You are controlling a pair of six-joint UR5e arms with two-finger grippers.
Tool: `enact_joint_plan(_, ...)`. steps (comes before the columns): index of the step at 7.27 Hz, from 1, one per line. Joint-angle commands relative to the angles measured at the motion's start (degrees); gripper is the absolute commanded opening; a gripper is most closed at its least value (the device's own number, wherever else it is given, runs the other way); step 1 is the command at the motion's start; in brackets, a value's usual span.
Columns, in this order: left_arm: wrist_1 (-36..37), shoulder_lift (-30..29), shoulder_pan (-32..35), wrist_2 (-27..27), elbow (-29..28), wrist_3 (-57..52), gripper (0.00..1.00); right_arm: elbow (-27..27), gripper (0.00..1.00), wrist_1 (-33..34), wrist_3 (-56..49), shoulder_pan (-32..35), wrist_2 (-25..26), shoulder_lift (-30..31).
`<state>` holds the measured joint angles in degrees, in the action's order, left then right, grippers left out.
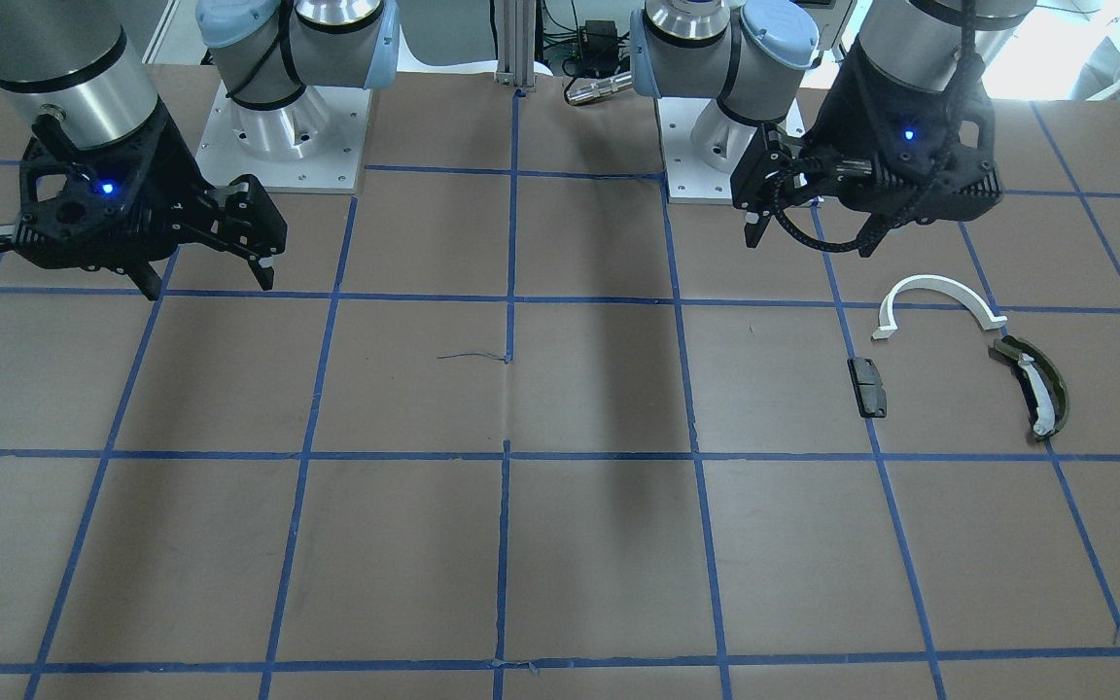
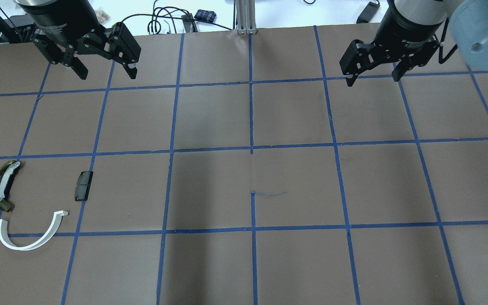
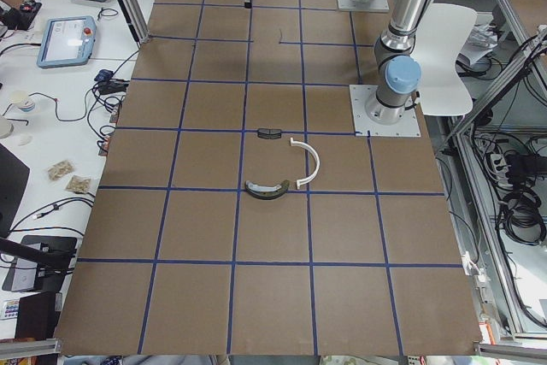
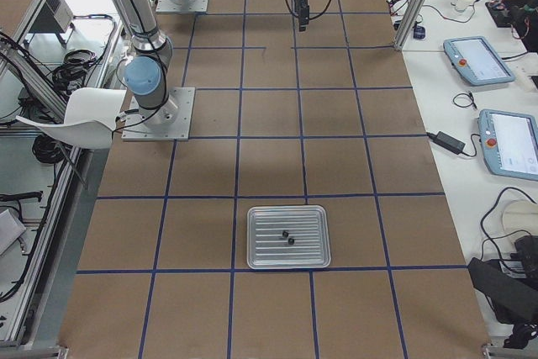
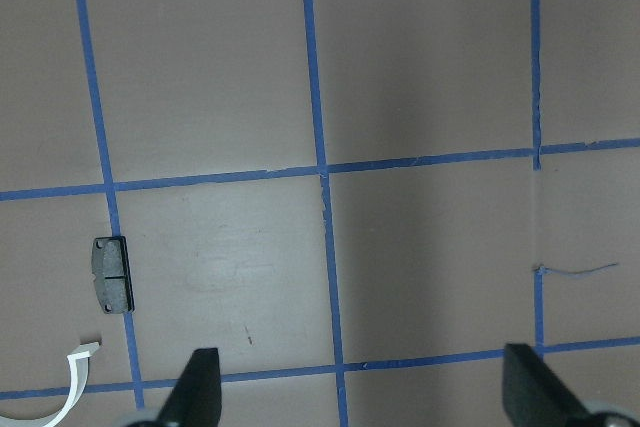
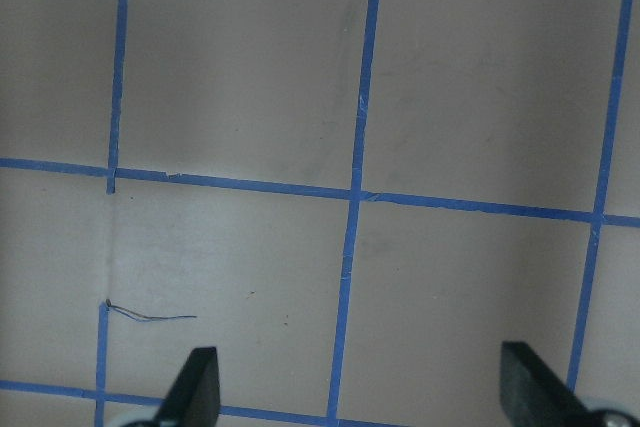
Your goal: Place bearing gear from tray to pile
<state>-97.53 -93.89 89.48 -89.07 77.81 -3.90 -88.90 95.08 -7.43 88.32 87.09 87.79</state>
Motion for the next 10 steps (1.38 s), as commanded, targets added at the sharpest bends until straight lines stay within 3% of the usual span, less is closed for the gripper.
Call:
enact_joint_plan(1, -0.11, 0.20, -1.75, 0.03, 0.32, 0.11, 1.00, 0.04, 1.00, 0.02, 0.05, 0.01, 0.00, -0.08)
enact_joint_plan(4, -0.11, 0.55, -1.68, -0.05, 0.59, 0.03, 1.00, 0.82, 1.00, 0.11, -0.56, -0.34, -0.08, -0.86)
enact_joint_plan(6, -0.12, 0.55, -1.59, 0.03, 0.59, 0.03, 1.00, 0.74, 1.00, -0.33, -1.88, -4.27, 6.03, -1.22)
enact_joint_plan(7, -0.12, 0.55, -1.68, -0.05, 0.59, 0.03, 1.00, 0.83, 1.00, -0.68, -6.67, -10.13, 5.98, -1.31)
enact_joint_plan(9, -0.12, 0.55, -1.59, 0.03, 0.59, 0.03, 1.00, 0.30, 1.00, 0.11, -28.24, -22.26, 5.28, -4.01)
enact_joint_plan(10, -0.12, 0.55, -1.59, 0.03, 0.59, 0.03, 1.00, 0.39, 1.00, -0.93, -31.03, -28.58, 5.10, -5.16)
